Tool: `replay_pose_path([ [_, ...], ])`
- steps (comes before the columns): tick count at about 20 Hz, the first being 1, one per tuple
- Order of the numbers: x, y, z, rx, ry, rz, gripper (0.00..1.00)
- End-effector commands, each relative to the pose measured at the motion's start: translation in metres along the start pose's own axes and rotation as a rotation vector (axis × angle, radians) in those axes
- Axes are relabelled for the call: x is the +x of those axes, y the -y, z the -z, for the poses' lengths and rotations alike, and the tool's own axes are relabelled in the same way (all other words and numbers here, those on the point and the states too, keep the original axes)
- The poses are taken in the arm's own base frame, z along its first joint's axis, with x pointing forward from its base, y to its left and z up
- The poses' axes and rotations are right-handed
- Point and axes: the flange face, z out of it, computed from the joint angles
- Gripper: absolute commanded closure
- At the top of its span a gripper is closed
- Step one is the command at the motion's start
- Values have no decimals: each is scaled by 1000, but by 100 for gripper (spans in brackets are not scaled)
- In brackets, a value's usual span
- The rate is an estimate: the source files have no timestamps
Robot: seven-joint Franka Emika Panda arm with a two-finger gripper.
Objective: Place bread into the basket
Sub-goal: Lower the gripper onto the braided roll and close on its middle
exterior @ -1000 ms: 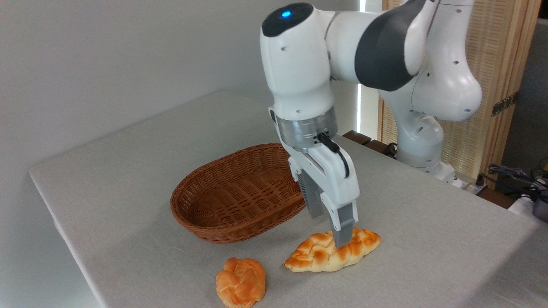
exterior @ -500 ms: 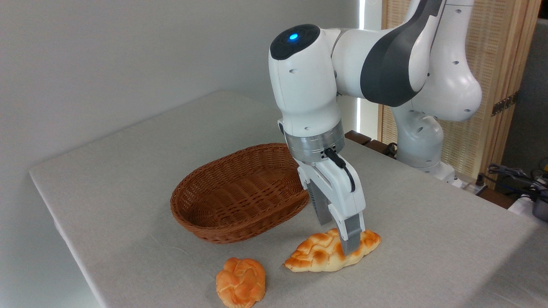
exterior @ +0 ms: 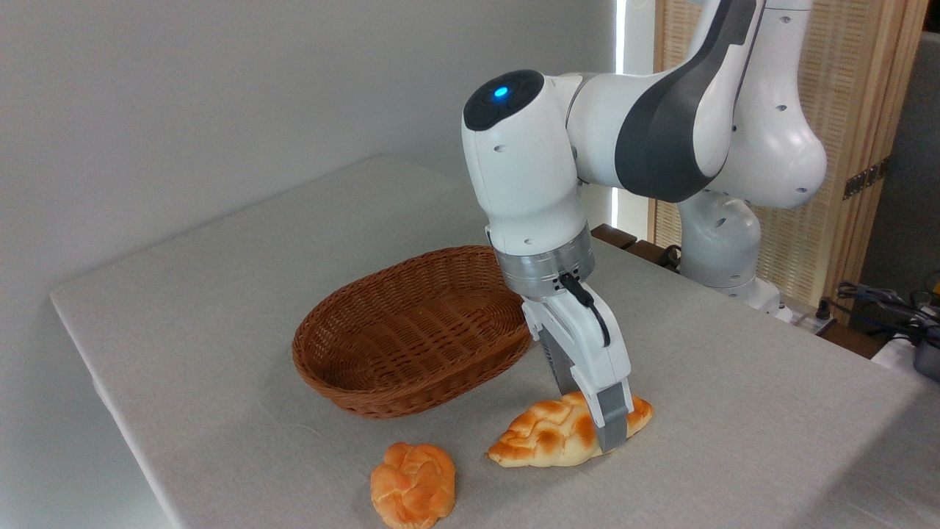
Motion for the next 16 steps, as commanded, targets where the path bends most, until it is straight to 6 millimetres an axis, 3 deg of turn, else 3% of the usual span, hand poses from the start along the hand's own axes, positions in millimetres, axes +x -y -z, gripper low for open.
replay_pose_path([
  [1,0,2,-2,21,6,-21,0],
  [5,3,6,2,60,-8,-22,2],
  [8,4,7,1,63,-12,-19,9],
  [10,5,7,-2,60,-12,-21,21],
  [13,6,7,-4,56,-11,-22,50],
  [16,6,8,-4,55,-11,-22,57],
])
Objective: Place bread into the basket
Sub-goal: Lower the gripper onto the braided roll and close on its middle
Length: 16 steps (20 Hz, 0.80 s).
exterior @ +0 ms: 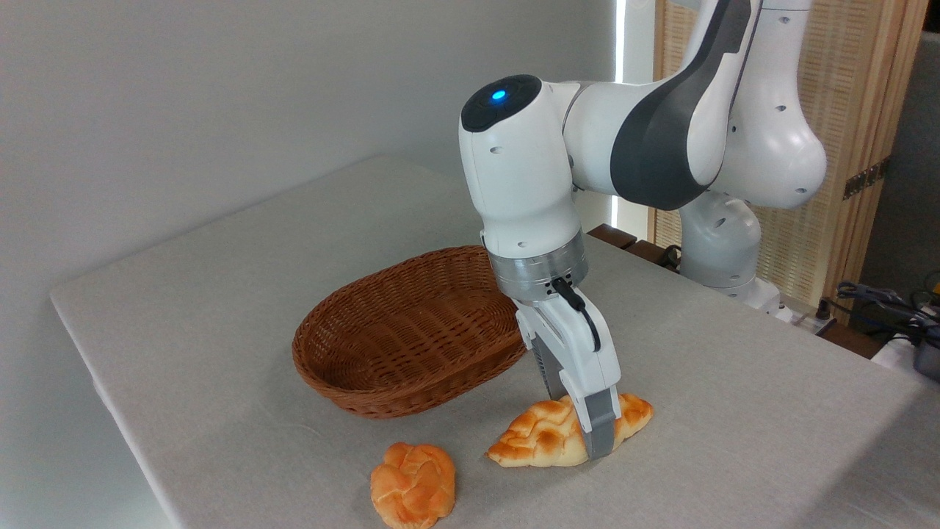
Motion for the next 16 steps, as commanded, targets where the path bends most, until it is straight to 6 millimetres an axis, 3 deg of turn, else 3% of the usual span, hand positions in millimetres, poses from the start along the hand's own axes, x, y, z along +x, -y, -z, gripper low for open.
replay_pose_path([
  [1,1,2,-3,13,2,-15,57],
  [12,0,2,1,9,2,-11,57],
  [14,1,7,22,5,-24,10,57],
  [16,5,14,60,-27,-78,42,57],
])
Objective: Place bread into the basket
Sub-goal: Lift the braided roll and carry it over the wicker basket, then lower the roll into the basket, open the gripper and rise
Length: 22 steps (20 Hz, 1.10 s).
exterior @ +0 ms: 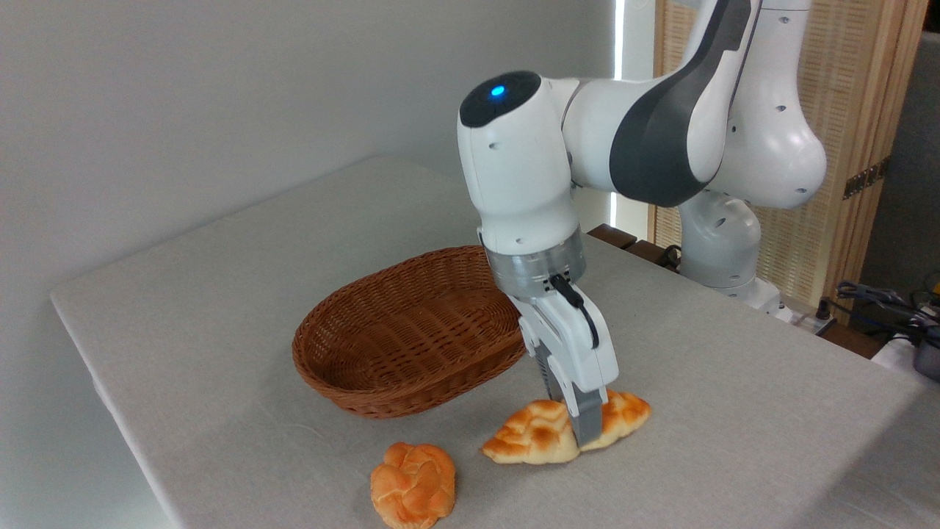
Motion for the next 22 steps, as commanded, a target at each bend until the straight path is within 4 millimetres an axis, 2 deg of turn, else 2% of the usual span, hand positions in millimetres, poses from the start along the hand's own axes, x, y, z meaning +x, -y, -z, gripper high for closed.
replay_pose_path([
  [1,5,13,68,-32,-82,41,57],
  [4,20,15,115,-22,-138,47,56],
  [6,28,19,133,-4,-173,106,56],
  [9,73,6,148,-1,-192,171,55],
  [13,154,-27,138,-29,-144,267,52],
  [16,204,-40,111,-49,-105,294,49],
  [18,224,-44,92,-67,-88,277,29],
  [19,232,-45,86,-70,-89,265,24],
  [21,244,-45,76,-57,-105,249,3],
  [22,245,-44,73,-57,-107,248,0],
])
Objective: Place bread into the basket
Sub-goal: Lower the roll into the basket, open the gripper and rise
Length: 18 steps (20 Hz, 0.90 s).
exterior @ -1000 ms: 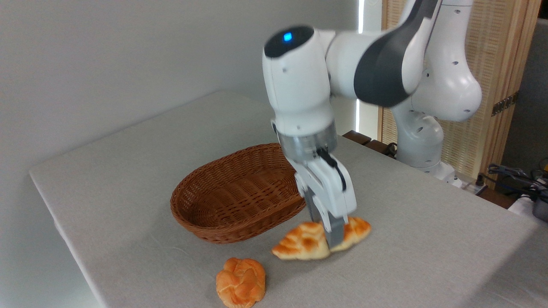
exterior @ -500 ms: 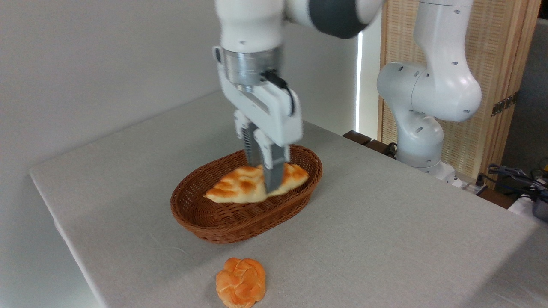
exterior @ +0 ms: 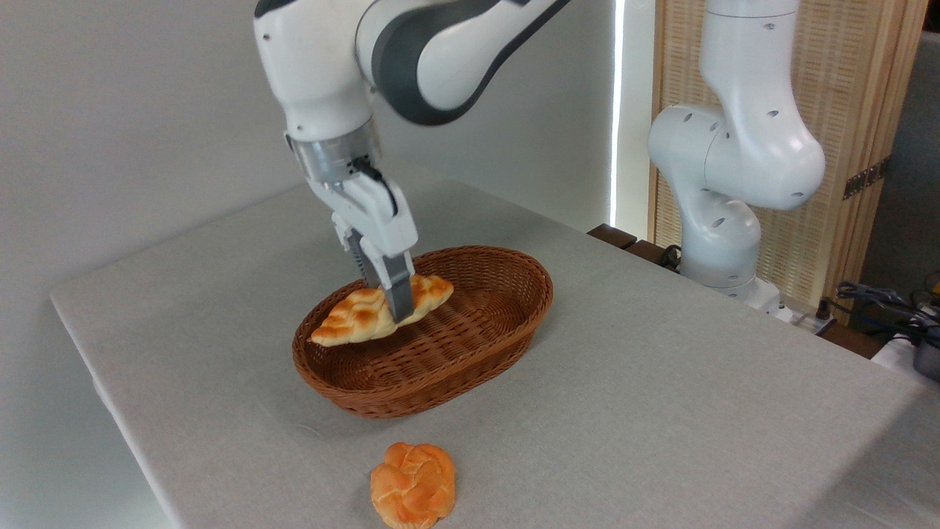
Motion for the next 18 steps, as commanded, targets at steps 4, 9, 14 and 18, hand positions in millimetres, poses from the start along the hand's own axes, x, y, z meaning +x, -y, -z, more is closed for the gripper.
replay_pose_path([
  [4,13,4,-7,12,-25,-10,0],
  [9,9,2,-12,-9,5,-6,0],
  [14,8,2,-8,-4,-1,0,0],
  [18,6,4,-4,1,-7,6,0],
])
